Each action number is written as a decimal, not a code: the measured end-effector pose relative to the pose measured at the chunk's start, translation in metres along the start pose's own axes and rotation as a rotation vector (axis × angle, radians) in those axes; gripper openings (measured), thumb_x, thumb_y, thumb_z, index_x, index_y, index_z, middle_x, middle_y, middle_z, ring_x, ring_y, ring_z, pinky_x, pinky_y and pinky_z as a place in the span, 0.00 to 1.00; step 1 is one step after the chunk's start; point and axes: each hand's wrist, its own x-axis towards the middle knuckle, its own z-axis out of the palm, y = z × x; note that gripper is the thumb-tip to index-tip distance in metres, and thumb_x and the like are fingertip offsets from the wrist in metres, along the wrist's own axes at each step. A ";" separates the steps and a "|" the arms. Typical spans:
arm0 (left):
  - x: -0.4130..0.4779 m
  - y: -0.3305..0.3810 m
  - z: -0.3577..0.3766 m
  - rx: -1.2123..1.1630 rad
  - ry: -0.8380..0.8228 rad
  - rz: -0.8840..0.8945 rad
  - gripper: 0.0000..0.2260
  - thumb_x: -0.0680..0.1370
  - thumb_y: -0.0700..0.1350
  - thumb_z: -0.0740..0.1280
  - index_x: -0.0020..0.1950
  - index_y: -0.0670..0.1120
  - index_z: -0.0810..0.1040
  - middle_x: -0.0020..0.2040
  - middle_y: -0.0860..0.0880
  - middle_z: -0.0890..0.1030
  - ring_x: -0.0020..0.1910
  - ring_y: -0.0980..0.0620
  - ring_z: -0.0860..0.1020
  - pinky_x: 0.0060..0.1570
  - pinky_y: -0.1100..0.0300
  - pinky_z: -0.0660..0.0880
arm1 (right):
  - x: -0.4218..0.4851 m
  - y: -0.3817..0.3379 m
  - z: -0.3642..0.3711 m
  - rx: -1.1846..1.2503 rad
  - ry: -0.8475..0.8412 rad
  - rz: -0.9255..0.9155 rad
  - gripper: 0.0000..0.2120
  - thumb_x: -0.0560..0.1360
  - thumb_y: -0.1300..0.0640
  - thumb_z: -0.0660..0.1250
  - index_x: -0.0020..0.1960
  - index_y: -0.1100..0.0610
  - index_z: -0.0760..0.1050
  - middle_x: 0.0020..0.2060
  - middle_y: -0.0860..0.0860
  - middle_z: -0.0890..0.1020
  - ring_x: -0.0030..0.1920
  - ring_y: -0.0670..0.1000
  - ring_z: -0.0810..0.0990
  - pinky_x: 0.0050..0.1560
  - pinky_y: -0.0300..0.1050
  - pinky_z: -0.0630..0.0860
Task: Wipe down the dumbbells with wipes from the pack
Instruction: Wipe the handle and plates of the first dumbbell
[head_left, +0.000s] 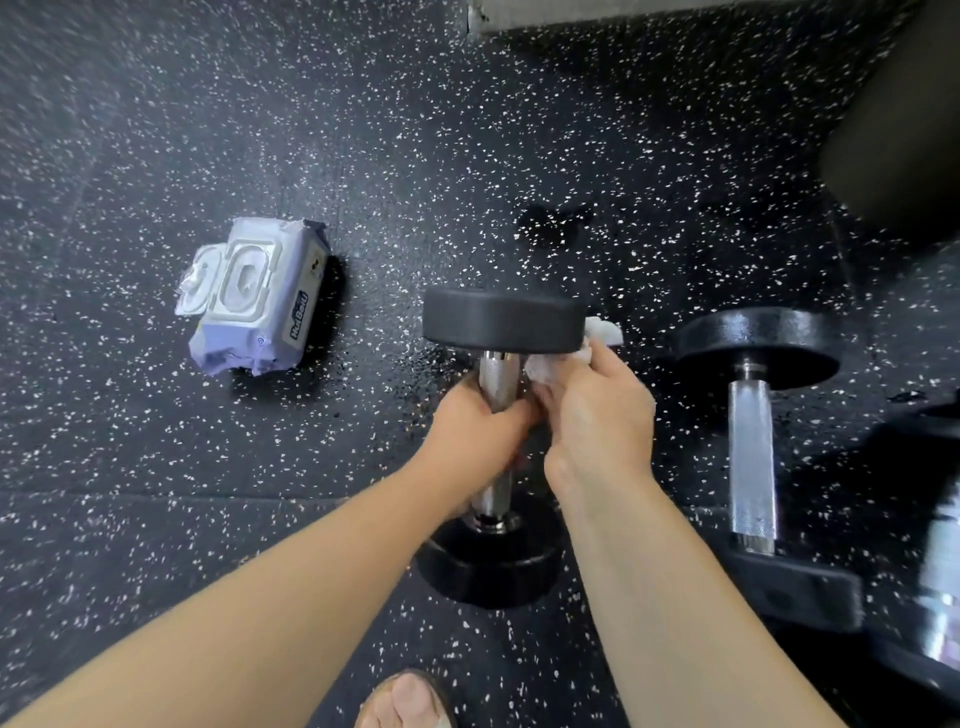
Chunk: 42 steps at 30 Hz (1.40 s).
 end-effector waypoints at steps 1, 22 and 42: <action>-0.002 0.003 0.008 -0.100 -0.029 -0.027 0.02 0.74 0.36 0.67 0.45 0.38 0.76 0.34 0.42 0.77 0.33 0.47 0.75 0.30 0.57 0.74 | 0.001 -0.007 0.000 -0.005 0.007 -0.020 0.14 0.72 0.73 0.62 0.38 0.58 0.79 0.34 0.52 0.79 0.37 0.49 0.77 0.42 0.42 0.77; -0.006 -0.016 0.023 -0.281 -0.134 -0.176 0.07 0.74 0.31 0.63 0.36 0.38 0.74 0.35 0.36 0.73 0.34 0.42 0.73 0.32 0.56 0.73 | 0.022 0.000 -0.010 -0.439 -0.003 0.296 0.08 0.76 0.67 0.59 0.49 0.64 0.76 0.38 0.57 0.78 0.36 0.54 0.75 0.33 0.40 0.68; -0.013 -0.016 0.008 0.280 0.103 -0.032 0.16 0.64 0.47 0.71 0.47 0.40 0.77 0.39 0.46 0.81 0.37 0.48 0.79 0.37 0.55 0.77 | -0.008 0.023 -0.013 -0.195 0.037 -0.004 0.11 0.74 0.70 0.60 0.43 0.60 0.79 0.40 0.56 0.83 0.41 0.52 0.80 0.49 0.48 0.78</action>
